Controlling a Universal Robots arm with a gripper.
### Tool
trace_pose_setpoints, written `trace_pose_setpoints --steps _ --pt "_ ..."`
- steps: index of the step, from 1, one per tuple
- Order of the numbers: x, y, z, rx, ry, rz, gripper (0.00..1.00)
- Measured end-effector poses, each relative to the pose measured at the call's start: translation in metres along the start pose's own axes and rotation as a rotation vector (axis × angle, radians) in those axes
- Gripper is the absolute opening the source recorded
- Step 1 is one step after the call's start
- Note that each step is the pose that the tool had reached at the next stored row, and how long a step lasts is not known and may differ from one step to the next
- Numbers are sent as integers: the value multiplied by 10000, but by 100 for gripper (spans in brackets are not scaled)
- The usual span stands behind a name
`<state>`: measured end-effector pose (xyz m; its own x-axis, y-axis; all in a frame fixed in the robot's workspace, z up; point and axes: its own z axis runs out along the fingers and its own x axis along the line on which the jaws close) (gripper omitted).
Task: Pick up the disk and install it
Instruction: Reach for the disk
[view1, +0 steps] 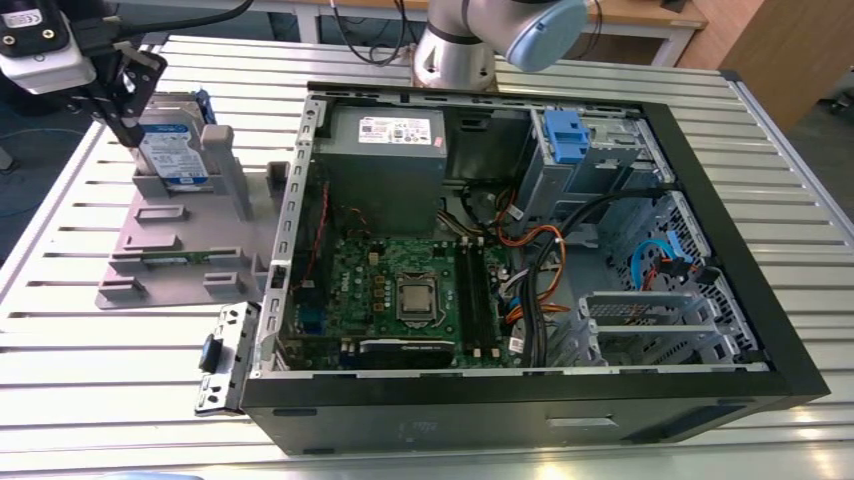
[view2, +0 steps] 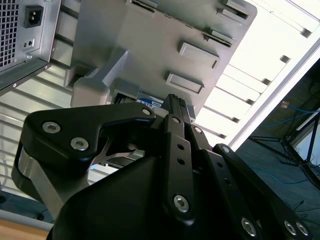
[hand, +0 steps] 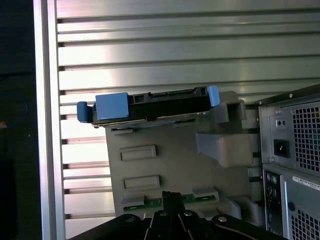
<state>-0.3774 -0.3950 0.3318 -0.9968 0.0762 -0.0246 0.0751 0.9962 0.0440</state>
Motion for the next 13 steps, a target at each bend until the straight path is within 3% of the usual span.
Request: trace_pose_setpoints --steps 13 --pt "29 -2 1 0 0 0 11"
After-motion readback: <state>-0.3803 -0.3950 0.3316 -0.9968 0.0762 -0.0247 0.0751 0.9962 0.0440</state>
